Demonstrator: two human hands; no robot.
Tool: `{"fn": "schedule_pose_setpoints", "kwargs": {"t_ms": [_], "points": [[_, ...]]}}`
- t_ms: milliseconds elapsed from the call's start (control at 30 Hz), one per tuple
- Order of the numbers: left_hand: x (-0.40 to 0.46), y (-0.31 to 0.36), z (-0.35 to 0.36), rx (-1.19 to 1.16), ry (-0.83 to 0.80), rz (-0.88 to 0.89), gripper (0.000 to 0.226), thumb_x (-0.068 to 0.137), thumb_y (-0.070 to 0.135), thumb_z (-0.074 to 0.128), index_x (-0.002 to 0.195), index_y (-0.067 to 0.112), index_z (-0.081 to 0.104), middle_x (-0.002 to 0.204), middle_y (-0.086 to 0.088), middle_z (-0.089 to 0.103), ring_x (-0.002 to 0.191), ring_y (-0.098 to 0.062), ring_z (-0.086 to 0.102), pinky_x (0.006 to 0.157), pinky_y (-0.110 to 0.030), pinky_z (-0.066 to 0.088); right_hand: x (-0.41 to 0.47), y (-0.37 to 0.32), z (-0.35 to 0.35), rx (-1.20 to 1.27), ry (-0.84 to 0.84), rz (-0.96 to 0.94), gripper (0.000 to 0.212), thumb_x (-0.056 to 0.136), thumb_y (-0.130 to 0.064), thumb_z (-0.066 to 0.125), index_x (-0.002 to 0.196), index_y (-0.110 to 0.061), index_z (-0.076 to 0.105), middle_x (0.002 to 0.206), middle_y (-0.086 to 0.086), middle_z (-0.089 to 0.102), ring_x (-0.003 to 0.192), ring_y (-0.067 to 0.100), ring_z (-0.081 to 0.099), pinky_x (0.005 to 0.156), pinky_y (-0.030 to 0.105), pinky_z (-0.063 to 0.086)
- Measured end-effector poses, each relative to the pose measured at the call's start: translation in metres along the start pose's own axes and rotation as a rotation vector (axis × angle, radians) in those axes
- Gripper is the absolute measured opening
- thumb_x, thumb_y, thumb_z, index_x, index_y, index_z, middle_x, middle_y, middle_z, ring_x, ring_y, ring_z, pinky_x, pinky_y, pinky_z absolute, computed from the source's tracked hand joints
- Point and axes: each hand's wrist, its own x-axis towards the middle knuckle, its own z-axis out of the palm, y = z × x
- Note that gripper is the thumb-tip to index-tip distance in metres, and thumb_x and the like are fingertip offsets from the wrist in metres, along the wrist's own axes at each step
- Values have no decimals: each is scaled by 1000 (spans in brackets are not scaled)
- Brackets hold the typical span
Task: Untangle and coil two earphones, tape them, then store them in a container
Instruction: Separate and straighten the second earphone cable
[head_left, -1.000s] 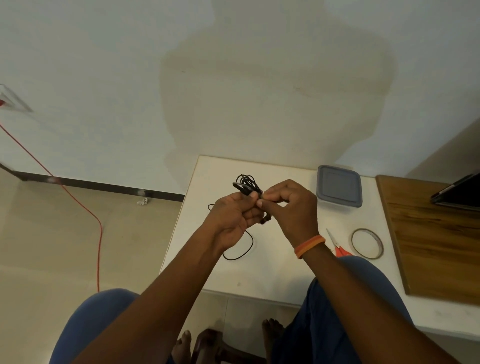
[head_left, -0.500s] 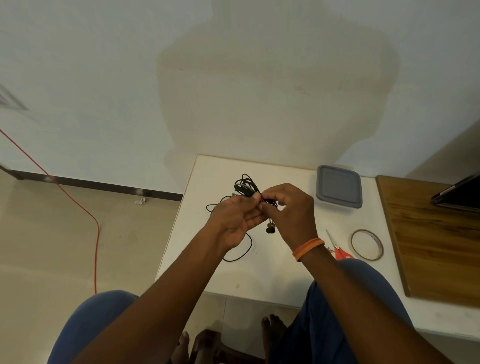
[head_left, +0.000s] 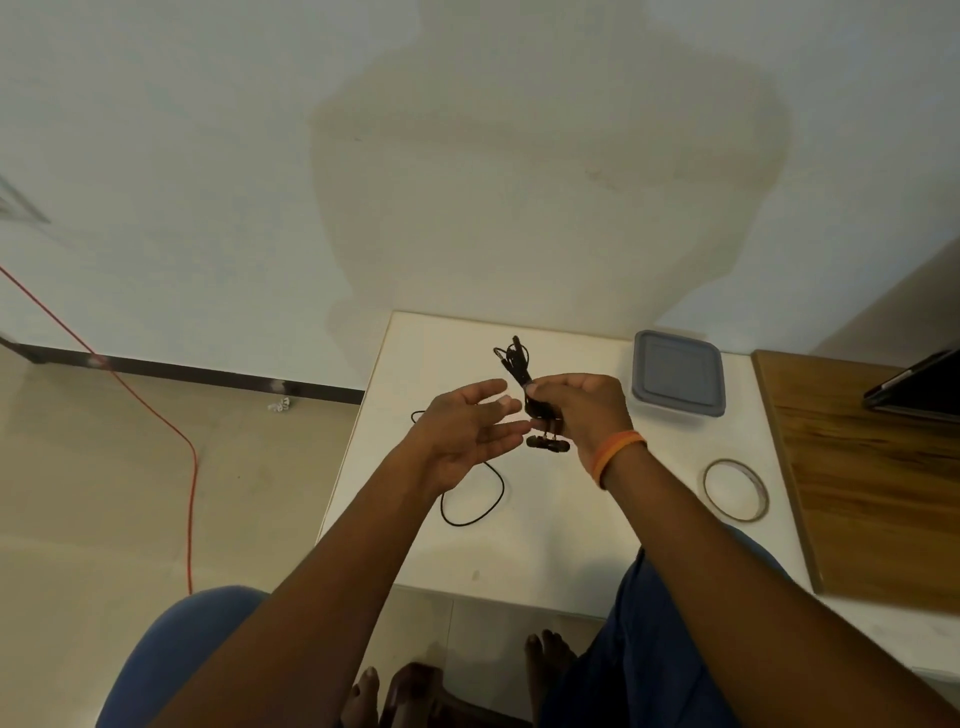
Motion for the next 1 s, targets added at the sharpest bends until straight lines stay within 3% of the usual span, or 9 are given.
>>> {"fn": "schedule_pose_setpoints", "kwargs": {"t_ms": [100, 167, 233, 300, 367, 467, 567, 833, 1000], "points": [[4, -3, -6, 99, 141, -2, 24, 94, 5, 62, 118, 9, 62, 111, -12, 69, 92, -29, 72, 78, -34, 59, 34, 5, -4, -108, 97, 56, 3, 75, -4, 76, 77, -4, 75, 76, 18, 72, 59, 24, 66, 55, 30, 57], [7, -9, -11, 216, 231, 41, 18, 94, 6, 61, 111, 8, 65, 102, -9, 68, 83, -24, 70, 75, -31, 58, 60, 9, -11, -326, 183, -33, 8, 74, -5, 77, 81, -2, 77, 71, 14, 70, 54, 21, 63, 50, 27, 56], [10, -18, -15, 383, 315, 133, 13, 93, 7, 61, 104, 9, 68, 97, -8, 68, 78, -21, 65, 74, -32, 55, 80, 14, -15, -528, 209, -128, 19, 76, -7, 77, 94, -1, 77, 81, 14, 72, 66, 25, 67, 62, 35, 61], [15, -28, -19, 622, 379, 229, 15, 92, 9, 62, 104, 9, 70, 103, -8, 69, 90, -22, 64, 87, -35, 53, 94, 19, -18, -651, 201, -154, 28, 79, -8, 76, 106, -1, 74, 101, 15, 72, 88, 32, 69, 78, 44, 59], [19, -36, -21, 828, 400, 281, 18, 91, 11, 63, 108, 10, 70, 109, -4, 69, 100, -18, 62, 95, -30, 48, 102, 26, -19, -717, 193, -175, 26, 79, -8, 76, 104, -1, 74, 106, 16, 70, 95, 34, 67, 80, 46, 58], [24, -45, -22, 904, 390, 275, 20, 91, 12, 64, 110, 9, 70, 112, -1, 68, 104, -13, 61, 94, -24, 45, 108, 35, -20, -819, 197, -191, 25, 78, -9, 77, 103, -6, 74, 103, 15, 71, 96, 31, 66, 88, 38, 55], [29, -49, -22, 887, 405, 271, 20, 91, 14, 65, 109, 9, 70, 112, -1, 68, 100, -11, 60, 89, -21, 43, 112, 39, -21, -897, 171, -170, 35, 80, -10, 76, 115, -9, 68, 107, 13, 71, 101, 29, 65, 95, 36, 51], [34, -51, -27, 882, 430, 301, 18, 91, 12, 64, 107, 9, 70, 110, -1, 66, 99, -12, 59, 93, -25, 46, 126, 32, -29, -743, 205, -67, 52, 77, -25, 81, 122, -4, 64, 118, 13, 68, 112, 27, 62, 98, 34, 49], [38, -55, -34, 963, 479, 298, 18, 91, 12, 63, 109, 10, 68, 111, -2, 67, 96, -11, 57, 87, -22, 42, 122, 20, -32, -576, 415, -88, 31, 87, -23, 68, 108, 0, 69, 113, 14, 69, 107, 29, 63, 88, 31, 48]]}}
